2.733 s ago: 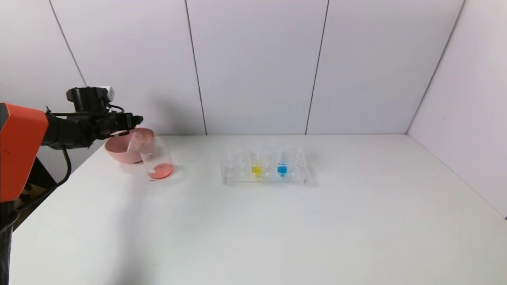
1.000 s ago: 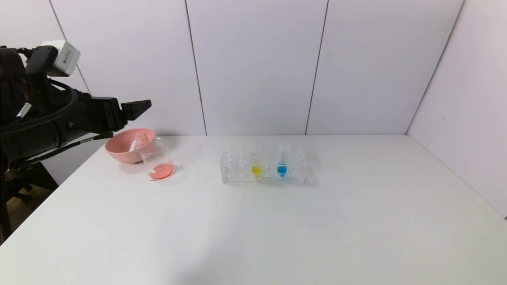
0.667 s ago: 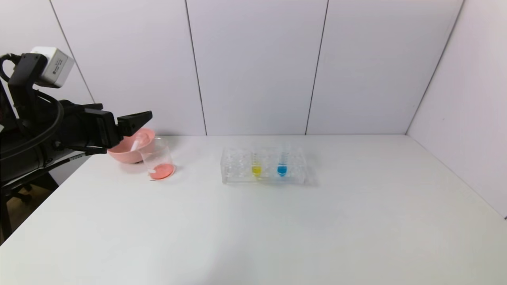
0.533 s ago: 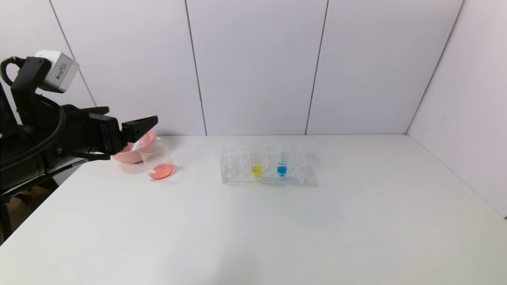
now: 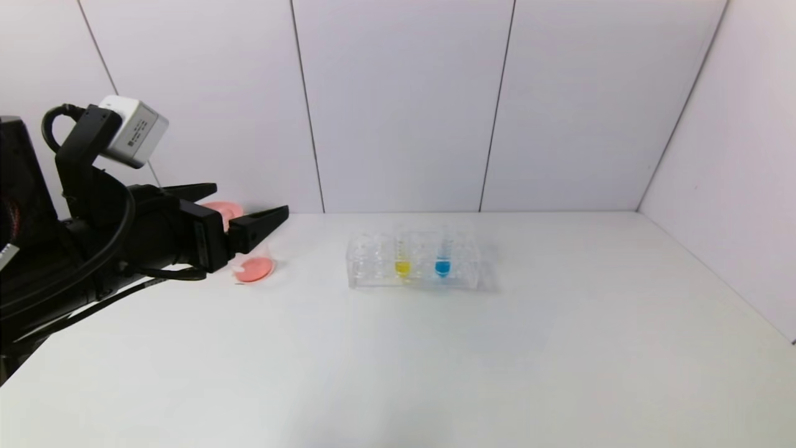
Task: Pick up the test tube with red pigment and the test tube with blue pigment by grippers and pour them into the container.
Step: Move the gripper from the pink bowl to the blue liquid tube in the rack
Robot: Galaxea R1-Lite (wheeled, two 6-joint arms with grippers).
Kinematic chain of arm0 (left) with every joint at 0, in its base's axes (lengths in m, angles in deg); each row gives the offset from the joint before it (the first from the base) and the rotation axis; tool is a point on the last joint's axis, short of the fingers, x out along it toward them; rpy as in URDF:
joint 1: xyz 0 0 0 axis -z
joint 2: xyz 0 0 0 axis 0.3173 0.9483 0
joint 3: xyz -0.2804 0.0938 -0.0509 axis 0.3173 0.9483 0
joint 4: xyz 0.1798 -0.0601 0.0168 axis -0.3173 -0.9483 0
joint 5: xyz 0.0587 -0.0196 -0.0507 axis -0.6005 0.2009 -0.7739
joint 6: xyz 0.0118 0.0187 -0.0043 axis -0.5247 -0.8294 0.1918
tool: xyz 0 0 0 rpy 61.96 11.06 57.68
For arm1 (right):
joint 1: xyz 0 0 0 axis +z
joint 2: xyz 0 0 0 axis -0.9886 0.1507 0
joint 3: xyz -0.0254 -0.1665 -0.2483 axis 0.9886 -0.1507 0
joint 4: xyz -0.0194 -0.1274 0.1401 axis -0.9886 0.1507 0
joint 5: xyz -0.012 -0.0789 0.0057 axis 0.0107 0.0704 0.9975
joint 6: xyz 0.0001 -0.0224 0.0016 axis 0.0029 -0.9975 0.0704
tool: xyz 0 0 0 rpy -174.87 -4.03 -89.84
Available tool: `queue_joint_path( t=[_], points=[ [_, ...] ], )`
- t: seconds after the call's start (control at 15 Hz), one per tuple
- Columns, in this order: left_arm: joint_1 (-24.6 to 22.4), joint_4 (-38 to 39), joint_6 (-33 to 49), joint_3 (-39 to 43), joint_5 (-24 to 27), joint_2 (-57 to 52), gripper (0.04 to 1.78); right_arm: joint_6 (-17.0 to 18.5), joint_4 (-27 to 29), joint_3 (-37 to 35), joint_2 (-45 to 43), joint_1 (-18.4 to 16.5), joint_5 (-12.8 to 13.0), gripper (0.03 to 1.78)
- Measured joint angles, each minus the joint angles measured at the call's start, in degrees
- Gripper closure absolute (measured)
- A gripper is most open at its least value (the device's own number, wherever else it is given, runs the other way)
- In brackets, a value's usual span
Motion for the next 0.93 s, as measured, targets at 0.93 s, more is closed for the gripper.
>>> queue_joint_path(
  t=[0.93],
  points=[
    [9.8,0.4,0.6,0.6,-0.7,3.9,0.06,0.0,0.0,0.0,0.0,0.0,0.0,0.04]
  ],
)
